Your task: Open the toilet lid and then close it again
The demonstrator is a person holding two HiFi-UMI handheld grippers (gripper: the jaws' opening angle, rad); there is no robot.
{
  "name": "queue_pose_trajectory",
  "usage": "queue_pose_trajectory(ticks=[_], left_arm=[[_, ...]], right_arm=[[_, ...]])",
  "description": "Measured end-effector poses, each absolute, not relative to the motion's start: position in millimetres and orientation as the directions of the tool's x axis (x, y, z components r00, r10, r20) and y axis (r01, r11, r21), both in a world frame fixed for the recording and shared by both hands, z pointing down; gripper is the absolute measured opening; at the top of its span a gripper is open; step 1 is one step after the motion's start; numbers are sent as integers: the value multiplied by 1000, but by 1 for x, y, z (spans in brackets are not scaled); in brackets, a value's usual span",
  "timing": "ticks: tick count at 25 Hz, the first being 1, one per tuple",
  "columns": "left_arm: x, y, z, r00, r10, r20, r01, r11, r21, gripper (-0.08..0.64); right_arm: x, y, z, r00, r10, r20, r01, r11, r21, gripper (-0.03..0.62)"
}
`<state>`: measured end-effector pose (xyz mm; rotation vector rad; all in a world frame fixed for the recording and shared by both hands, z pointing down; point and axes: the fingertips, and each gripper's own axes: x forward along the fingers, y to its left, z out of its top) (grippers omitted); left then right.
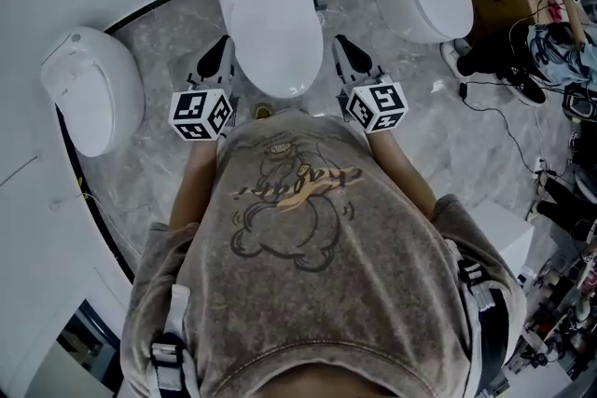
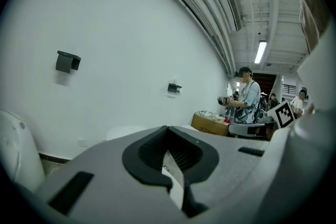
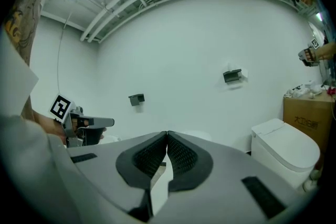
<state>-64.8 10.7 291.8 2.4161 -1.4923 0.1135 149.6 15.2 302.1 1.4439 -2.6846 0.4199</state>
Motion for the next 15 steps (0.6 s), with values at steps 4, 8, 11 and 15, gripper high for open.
queue_pose_trajectory(ticks=[4,8,11,15], left_arm=[[-61,14,293,449,-866,219,-890,-410,200,9],[-59,20,291,442,-871,216,-892,-402,204,9],[-60,22,288,437,-874,212,-894,-396,212,9],[-63,21,286,428,-878,214,-898,-385,215,9]], right_arm=[[148,17,301,-566,-805,179,-822,533,-201,28],[146,20,298,-569,-804,173,-820,540,-188,28],[142,21,295,-578,-798,170,-814,551,-183,26],[141,20,295,-582,-795,172,-811,553,-190,26]])
